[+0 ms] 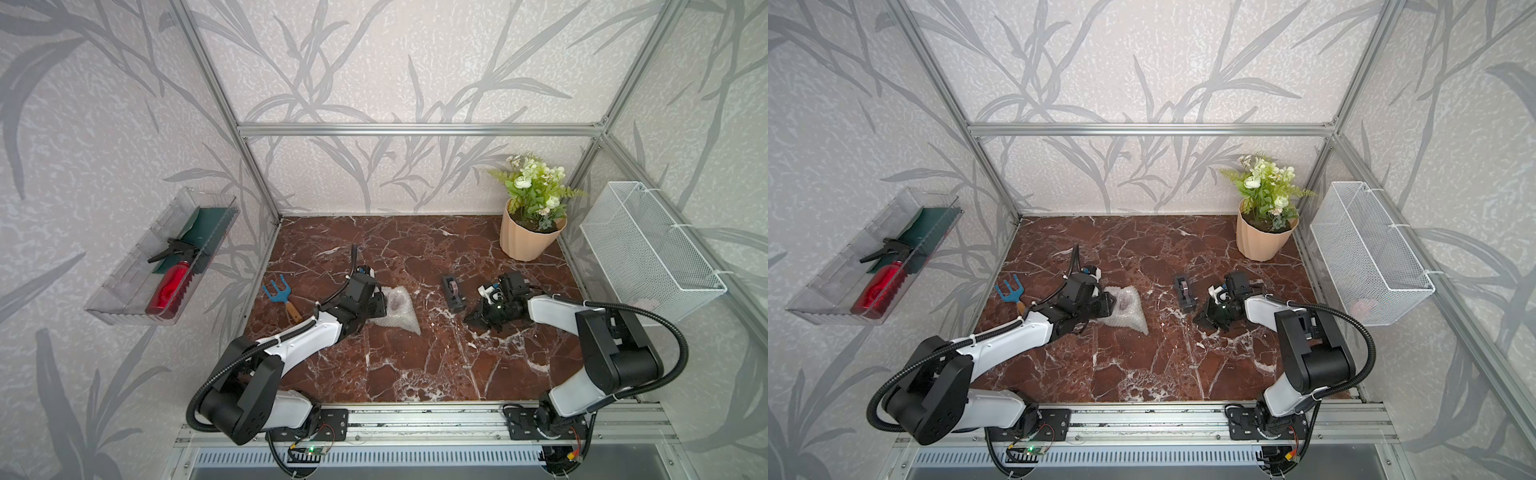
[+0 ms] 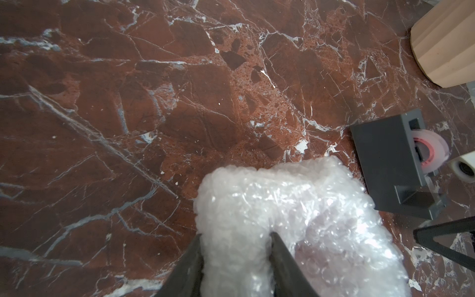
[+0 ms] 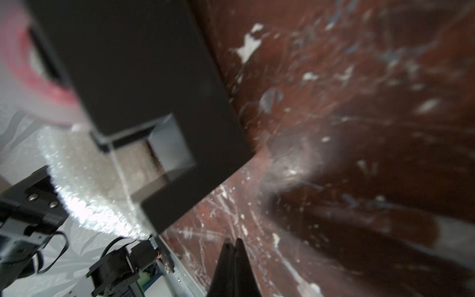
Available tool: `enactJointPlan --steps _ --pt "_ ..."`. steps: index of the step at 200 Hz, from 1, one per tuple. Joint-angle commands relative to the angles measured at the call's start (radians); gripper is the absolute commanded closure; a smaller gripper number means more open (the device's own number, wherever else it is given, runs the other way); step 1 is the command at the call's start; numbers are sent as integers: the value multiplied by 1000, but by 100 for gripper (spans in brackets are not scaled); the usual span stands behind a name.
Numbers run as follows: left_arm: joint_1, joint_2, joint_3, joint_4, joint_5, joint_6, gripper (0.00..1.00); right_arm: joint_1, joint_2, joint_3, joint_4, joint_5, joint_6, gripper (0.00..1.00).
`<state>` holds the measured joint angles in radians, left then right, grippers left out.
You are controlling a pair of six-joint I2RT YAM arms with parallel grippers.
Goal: Wrap mugs in bubble wrap
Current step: Tear off the tape using the Tape Cutter, then stick the tape on the bubble wrap.
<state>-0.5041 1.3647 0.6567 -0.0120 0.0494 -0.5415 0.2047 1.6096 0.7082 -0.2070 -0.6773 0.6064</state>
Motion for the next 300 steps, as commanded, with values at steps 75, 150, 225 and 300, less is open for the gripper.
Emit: enactJointPlan --steps 75,150,225,300 --pt "-10 27 -17 -60 0 12 61 1 84 97 -203 327 -102 100" --pt "-9 24 -20 -49 7 18 61 66 -171 219 -223 141 -152 100" --pt "-9 66 10 2 67 77 62 312 -14 448 -106 -170 -265 100" --pt "-8 118 59 16 123 124 62 361 250 663 -204 -267 -371 100"
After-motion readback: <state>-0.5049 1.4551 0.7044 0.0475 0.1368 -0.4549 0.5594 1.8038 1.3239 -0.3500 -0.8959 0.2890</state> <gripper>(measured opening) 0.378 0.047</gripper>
